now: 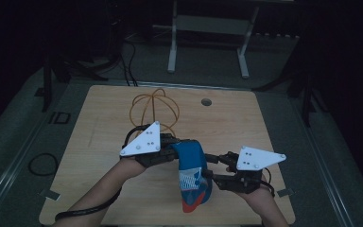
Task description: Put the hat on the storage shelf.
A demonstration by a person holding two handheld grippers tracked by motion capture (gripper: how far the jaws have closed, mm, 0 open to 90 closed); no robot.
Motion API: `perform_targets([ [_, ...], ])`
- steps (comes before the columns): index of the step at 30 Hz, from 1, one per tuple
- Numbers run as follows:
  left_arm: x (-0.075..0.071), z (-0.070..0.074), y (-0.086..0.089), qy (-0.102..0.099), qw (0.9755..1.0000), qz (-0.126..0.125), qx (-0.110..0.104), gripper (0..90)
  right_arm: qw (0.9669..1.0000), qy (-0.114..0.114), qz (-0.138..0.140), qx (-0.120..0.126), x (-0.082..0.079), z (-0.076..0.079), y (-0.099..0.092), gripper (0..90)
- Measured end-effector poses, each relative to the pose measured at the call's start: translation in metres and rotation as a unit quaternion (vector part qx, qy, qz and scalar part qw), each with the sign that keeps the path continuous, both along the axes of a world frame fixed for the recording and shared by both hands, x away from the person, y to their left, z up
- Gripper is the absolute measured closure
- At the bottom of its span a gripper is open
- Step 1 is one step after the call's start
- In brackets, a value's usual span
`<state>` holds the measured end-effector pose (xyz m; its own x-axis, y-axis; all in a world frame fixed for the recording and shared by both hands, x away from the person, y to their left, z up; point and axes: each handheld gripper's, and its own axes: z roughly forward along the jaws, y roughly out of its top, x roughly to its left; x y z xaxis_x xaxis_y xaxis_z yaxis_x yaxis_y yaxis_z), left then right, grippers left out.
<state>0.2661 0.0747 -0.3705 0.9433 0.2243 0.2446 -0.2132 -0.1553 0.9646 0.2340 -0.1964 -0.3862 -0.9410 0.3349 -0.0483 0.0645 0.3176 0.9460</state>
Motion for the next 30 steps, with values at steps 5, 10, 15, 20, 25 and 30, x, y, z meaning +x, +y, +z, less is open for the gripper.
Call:
perform_targets([
  [5,0.001,-0.003,0.0,-0.001,1.0,0.005,0.007,90.0,0.9996,-0.019,-0.023,0.0,0.002,0.001,0.001,89.8],
  [10,0.005,-0.007,0.004,0.011,0.9995,0.026,0.012,90.0,0.999,-0.016,-0.041,-0.001,0.005,0.003,-0.003,90.0],
  [15,0.008,-0.011,0.004,0.025,0.9972,0.057,0.041,88.7,0.9986,-0.004,-0.052,0.006,0.01,0.004,-0.011,90.0],
  [20,0.009,-0.013,0.007,0.031,0.9967,0.057,0.048,80.6,0.9977,-0.01,-0.065,0.014,0.013,0.009,-0.019,90.0],
  [25,0.005,-0.011,0.006,0.022,0.995,0.063,0.075,64.6,0.9967,-0.012,-0.075,0.028,0.015,0.017,-0.027,90.0],
  [30,0.004,-0.014,0.007,0.027,0.9933,0.072,0.086,54.8,0.9951,-0.019,-0.088,0.04,0.017,0.025,-0.035,90.0],
])
